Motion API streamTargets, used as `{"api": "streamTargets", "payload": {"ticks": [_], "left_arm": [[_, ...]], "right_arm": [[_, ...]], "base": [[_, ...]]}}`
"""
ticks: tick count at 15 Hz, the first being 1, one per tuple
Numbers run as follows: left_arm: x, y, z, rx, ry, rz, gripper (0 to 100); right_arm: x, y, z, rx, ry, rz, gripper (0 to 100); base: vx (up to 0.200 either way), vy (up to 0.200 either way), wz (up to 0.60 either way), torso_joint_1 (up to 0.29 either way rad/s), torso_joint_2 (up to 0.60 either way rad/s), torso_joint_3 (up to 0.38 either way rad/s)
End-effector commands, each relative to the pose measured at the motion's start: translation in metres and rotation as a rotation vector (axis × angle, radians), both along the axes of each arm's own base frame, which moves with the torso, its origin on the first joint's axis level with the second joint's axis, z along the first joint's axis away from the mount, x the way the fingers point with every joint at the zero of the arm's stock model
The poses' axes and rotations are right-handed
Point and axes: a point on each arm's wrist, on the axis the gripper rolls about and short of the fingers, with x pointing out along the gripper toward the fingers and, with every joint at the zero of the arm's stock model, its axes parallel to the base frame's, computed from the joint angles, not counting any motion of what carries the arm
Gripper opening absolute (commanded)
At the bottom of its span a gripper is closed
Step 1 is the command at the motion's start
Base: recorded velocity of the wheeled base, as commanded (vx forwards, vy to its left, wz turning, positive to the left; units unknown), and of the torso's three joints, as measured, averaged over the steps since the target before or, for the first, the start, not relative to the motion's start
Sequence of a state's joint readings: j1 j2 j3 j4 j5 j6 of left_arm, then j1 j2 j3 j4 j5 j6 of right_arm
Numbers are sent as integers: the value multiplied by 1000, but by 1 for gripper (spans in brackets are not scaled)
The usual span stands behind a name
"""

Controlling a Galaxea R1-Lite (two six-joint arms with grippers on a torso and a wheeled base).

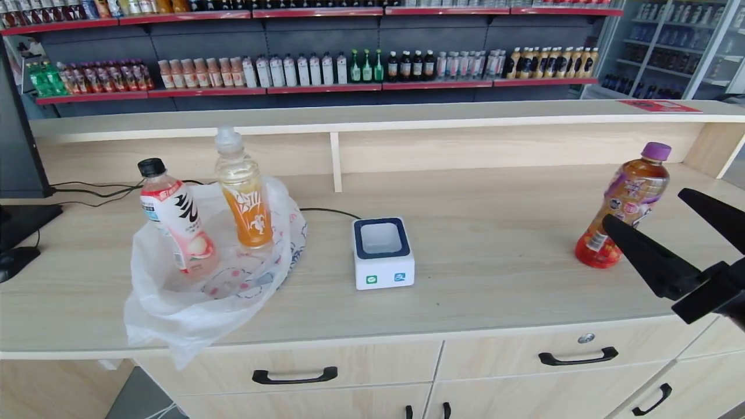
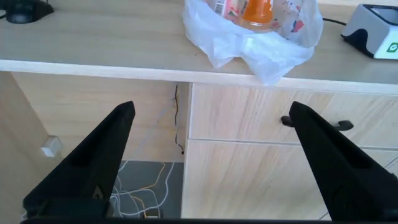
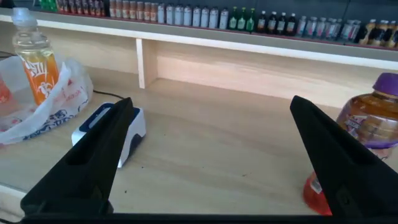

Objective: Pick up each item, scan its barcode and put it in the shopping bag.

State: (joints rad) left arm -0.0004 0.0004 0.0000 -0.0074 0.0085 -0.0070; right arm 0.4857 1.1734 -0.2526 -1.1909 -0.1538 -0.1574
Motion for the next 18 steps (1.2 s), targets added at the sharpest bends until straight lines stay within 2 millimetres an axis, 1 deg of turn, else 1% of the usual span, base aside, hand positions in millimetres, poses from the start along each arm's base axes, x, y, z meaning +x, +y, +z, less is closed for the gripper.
{"api": "streamTargets", "payload": {"ticks": [1, 3, 6, 9, 12, 14, 18], "left_arm": [[0, 0, 0, 1, 1, 1, 100], [0, 0, 0, 1, 1, 1, 100], [0, 0, 0, 1, 1, 1, 100], [0, 0, 0, 1, 1, 1, 100], [0, 0, 0, 1, 1, 1, 100], [0, 0, 0, 1, 1, 1, 100], [0, 0, 0, 2, 1, 1, 100]], "right_arm": [[1, 0, -1, -2, 4, -2, 100], [1, 0, -1, -2, 4, -5, 100], [5, 2, 5, 3, -10, -7, 100], [5, 1, 3, 0, -3, -14, 100], [8, 0, 12, 14, -33, -32, 100], [8, -6, 9, 10, -24, -64, 100], [8, -6, 2, 3, 1, -60, 100]], "base": [[0, -200, 0, 7, -7, -2], [0, -200, 0, 5, 7, 0], [0, -200, 0, 4, 4, 2], [0, -200, 0, 2, 5, 4], [0, -200, 0, 6, 2, 2], [0, -200, 0, 5, 5, 2], [0, -200, 0, 1, 4, 2]]}}
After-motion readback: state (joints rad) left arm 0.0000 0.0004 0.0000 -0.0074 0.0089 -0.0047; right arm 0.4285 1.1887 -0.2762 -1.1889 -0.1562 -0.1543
